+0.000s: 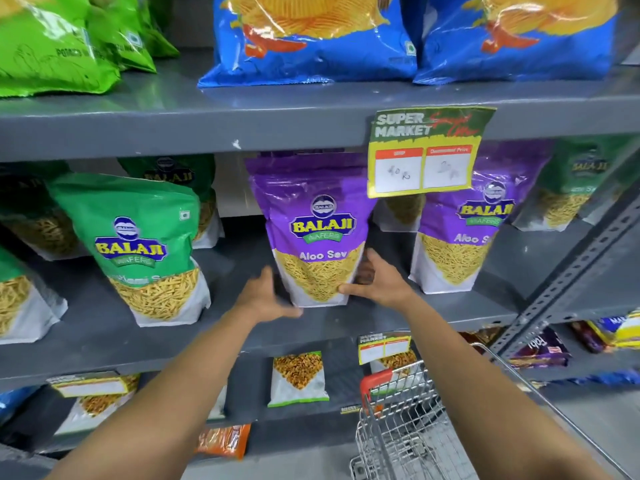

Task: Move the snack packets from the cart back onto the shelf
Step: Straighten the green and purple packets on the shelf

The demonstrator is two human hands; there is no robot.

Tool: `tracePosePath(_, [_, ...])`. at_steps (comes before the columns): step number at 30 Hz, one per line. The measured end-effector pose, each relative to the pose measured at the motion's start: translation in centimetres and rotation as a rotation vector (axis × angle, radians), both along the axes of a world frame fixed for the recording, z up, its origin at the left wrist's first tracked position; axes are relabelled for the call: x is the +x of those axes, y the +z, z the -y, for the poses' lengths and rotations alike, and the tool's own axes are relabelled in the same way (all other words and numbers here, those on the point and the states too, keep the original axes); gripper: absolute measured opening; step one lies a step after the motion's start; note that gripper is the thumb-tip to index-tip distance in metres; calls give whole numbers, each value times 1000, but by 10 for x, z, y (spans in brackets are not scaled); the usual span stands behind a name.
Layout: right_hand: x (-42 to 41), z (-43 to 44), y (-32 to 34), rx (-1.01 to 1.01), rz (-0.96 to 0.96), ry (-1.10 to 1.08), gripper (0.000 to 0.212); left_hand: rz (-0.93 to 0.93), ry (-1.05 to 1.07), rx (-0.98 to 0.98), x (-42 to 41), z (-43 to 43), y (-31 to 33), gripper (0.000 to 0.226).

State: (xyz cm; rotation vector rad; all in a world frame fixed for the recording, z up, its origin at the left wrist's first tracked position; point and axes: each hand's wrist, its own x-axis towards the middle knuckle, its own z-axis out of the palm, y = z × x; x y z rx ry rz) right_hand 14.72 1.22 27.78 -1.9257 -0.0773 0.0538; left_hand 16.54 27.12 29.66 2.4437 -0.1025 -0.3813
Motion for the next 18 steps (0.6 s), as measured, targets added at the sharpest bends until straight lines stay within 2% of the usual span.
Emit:
tracePosePath(2, [-18, 17, -6, -66, 53, -110, 48, 65, -24, 279, -13, -2, -10, 69])
tracePosePath(5, [-56, 59, -11, -153, 143, -356, 12, 124, -20, 480, -33, 19, -10, 48])
tracePosePath(7, [-80, 90, -14, -169, 200, -554, 15, 194, -81, 608, -42, 44, -4, 40])
tracePosePath(9, [-92, 117, -13, -162, 259, -721, 17, 206, -165, 618, -46, 77, 6, 42])
tracePosePath(11, [-93, 139, -11, -71, 269, -811, 23, 195, -299, 517, -43, 116, 8, 43])
tracePosePath(13, [-86, 157, -3, 21, 211, -786, 46, 192, -348, 245, -36, 158, 8, 43])
tracePosePath(14, [-80, 166, 1, 55, 165, -729, 64, 182, -332, 59, -31, 178, 11, 52])
tracePosePath(16, [-70, 179, 11, 92, 73, -614, 92, 211, -288, -196, -17, 213, 23, 89])
tracePosePath(18, [-59, 187, 19, 103, 53, -548, 93, 188, -231, -310, 0, 236, 34, 111])
